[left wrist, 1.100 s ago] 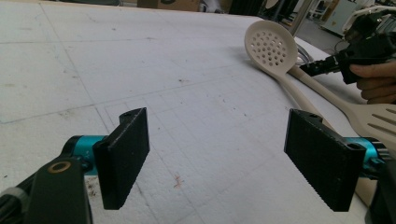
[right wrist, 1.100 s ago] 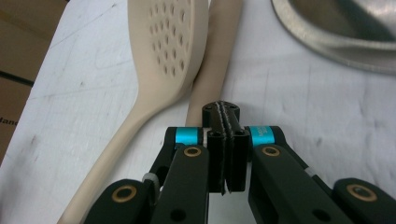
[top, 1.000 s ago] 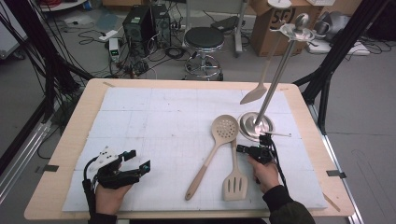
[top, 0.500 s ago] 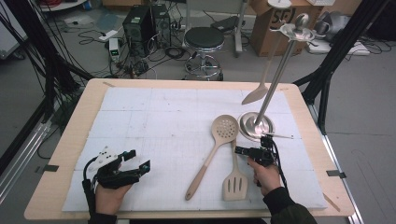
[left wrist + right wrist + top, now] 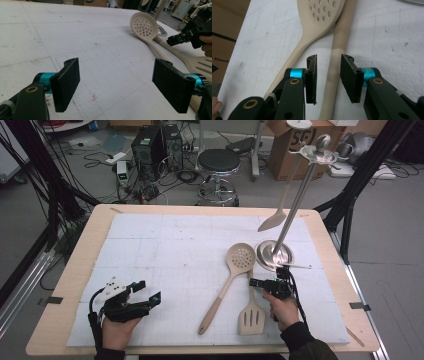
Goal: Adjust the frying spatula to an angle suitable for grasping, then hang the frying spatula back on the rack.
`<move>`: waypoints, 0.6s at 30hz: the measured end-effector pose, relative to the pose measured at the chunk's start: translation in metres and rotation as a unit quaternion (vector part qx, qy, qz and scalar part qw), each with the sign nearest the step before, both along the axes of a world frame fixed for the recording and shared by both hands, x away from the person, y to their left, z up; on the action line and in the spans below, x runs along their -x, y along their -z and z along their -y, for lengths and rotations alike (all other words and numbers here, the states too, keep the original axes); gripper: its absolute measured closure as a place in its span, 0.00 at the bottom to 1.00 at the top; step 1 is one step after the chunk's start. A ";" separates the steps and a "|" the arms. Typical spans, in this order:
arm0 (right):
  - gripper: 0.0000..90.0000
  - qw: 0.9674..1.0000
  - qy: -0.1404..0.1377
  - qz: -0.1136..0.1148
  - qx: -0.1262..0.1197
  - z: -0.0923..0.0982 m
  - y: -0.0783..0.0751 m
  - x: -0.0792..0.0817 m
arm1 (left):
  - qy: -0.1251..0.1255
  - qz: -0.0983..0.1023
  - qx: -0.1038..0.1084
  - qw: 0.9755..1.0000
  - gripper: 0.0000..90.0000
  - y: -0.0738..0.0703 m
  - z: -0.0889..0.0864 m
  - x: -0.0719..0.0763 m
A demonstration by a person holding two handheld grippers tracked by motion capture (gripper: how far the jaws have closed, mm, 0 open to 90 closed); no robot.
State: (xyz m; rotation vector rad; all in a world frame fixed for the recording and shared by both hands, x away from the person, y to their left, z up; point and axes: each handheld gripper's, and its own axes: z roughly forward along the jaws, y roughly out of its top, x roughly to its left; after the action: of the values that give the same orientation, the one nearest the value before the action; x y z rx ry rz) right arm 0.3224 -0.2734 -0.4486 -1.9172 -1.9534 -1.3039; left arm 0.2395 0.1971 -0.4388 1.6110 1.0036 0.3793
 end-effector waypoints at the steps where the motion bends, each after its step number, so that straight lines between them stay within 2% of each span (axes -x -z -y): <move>1: 0.73 1.000 0.000 0.001 0.002 0.000 0.000 0.000 | 0.000 0.000 0.000 1.000 0.25 0.000 0.000 0.000; 4: 0.72 1.000 -0.001 -0.002 0.005 -0.002 0.000 0.001 | 0.001 -0.001 0.000 1.000 0.25 0.000 -0.001 0.000; 5: 0.72 1.000 -0.004 0.003 0.009 -0.002 0.000 0.001 | 0.001 -0.002 0.000 1.000 0.25 0.000 -0.001 0.000; 11: 0.68 1.000 -0.010 -0.009 0.020 -0.007 0.000 0.002 | 0.001 0.000 -0.001 1.000 0.25 0.000 0.000 0.000; 18: 0.68 0.999 -0.008 0.000 0.053 -0.014 -0.002 0.005 | -0.001 -0.001 0.003 1.000 0.25 0.000 0.001 0.000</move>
State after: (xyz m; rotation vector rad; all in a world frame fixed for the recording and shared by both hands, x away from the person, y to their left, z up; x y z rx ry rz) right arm 0.3178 -0.2596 -0.4461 -1.9417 -2.0728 -1.2201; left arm 0.2395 0.1963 -0.4390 1.6057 1.0067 0.3755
